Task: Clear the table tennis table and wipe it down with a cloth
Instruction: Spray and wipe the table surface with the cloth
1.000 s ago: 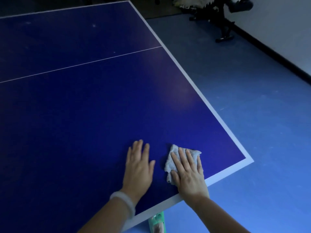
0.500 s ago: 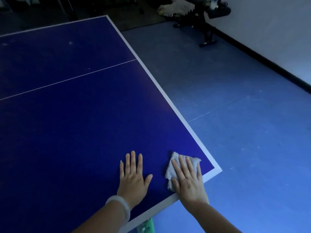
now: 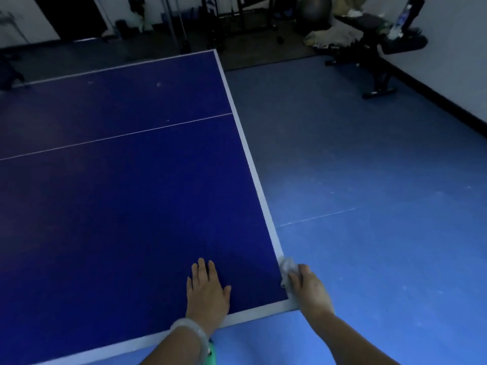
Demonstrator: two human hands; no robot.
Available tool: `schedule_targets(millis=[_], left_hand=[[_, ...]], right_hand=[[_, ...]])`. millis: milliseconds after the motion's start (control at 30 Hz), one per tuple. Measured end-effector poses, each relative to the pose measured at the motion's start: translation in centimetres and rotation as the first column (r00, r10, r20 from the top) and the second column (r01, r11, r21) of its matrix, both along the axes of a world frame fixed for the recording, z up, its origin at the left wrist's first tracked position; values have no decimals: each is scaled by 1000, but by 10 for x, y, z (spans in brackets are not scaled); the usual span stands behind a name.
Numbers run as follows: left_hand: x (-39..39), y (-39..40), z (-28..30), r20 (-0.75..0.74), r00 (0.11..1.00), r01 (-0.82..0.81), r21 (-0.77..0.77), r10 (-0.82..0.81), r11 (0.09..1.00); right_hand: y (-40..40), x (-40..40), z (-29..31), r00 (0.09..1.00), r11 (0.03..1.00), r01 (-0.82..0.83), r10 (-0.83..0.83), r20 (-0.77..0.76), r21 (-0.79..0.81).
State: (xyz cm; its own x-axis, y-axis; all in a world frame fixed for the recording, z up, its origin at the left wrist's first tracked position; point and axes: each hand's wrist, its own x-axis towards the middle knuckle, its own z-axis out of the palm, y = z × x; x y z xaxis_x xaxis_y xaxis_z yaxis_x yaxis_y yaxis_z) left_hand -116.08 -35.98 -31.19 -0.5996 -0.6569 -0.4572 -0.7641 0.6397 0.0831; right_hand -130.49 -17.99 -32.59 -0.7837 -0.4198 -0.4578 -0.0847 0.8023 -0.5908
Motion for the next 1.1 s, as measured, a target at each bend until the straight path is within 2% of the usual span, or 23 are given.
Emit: schedule_targets(millis=[67,200,367,467,567,833,1000,1100], left_hand=[[-21,26,6,17,999,-31,10,31,999],[-69,61,17,-12,1000,-7,70,8,998],[-137,72,30,-96,993,72,65,-65,995],[-187,56,35,-155,984,101,62,-90,993],[-248,34,37,-202,974,118,63,-103,991],[-399,-38,54,-156,984,102,80,-88,992],[-470,-81,68,-167,984,67,45,-58,997],[-504,-106,69,-164,987,7,20,-4,1000]], right_hand=[[20,-21,7,998,998,-60,60,13,-15],[53,-70,20,978,980,-200,200,-64,10],[61,-139,35,962,967,-254,251,-109,-12],[56,-180,39,958,965,-260,254,-131,-29],[44,-234,43,939,955,-296,296,-176,32],[-11,-406,83,877,911,-363,405,-258,195],[-62,-492,89,881,916,-372,400,-254,152],[-101,-540,84,849,885,-444,465,-250,139]])
